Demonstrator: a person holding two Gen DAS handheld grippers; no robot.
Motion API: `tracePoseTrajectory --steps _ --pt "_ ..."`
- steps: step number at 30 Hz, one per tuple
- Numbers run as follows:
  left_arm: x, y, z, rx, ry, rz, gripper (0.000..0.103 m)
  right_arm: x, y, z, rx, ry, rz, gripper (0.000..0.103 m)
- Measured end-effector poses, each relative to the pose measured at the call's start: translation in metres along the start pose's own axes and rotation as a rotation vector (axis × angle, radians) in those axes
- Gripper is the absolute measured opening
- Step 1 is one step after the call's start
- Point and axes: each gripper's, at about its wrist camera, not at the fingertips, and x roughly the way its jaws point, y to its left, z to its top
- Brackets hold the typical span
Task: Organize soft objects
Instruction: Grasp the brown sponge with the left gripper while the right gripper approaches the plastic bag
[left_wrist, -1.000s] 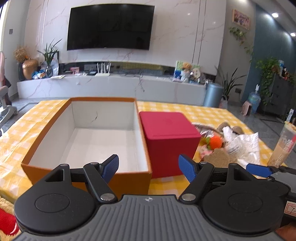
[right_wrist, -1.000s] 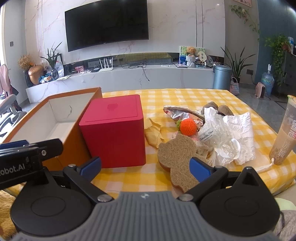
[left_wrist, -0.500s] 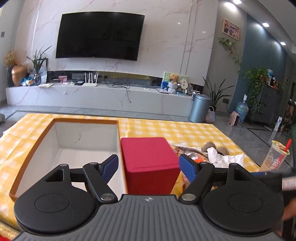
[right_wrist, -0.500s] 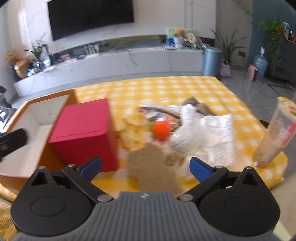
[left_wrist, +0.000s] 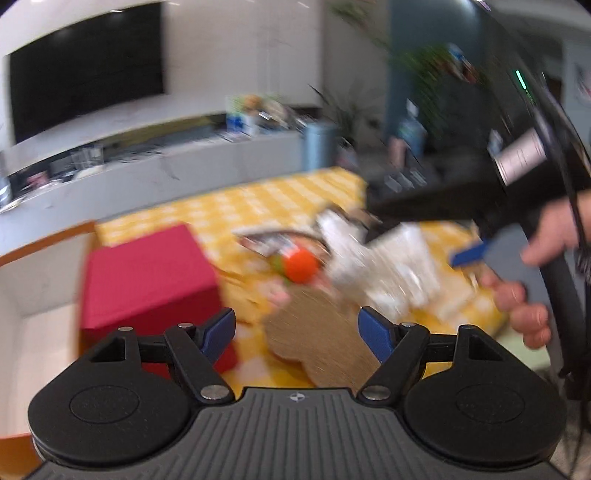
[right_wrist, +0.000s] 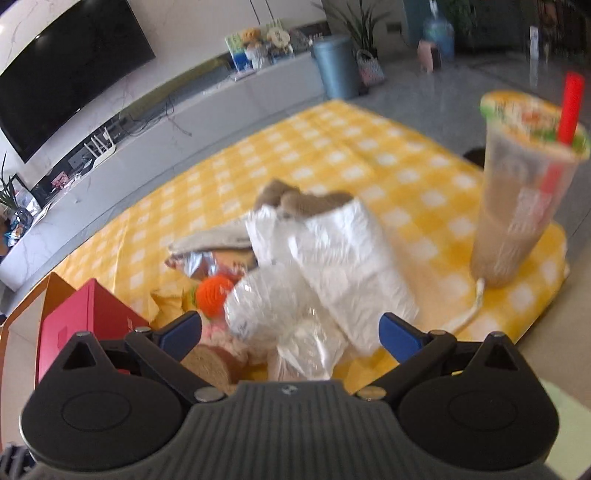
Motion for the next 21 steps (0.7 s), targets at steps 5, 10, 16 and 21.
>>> tracePoseTrajectory --steps 5,10,16,21 --pt "0.035 -0.009 -0.004 -0.086 0.126 -0.050 0.089 0.004 0.005 -0.001 -0.049 -0.041 -0.043 0.100" --pt "0.059 -0.014 0.006 -0.132 0.169 0.007 0.089 0.014 0.005 -0.003 -0.087 -0.035 -0.051 0.100" --pt "0.094 -0.014 0.009 -0.202 0.283 0.116 0.089 0.013 -0.007 -0.002 -0.079 -0.050 -0.126 0.100" --pt "0.114 -0.002 0.006 -0.268 0.346 0.209 0.091 0.014 -0.009 -0.002 -0.086 -0.046 -0.117 0.100"
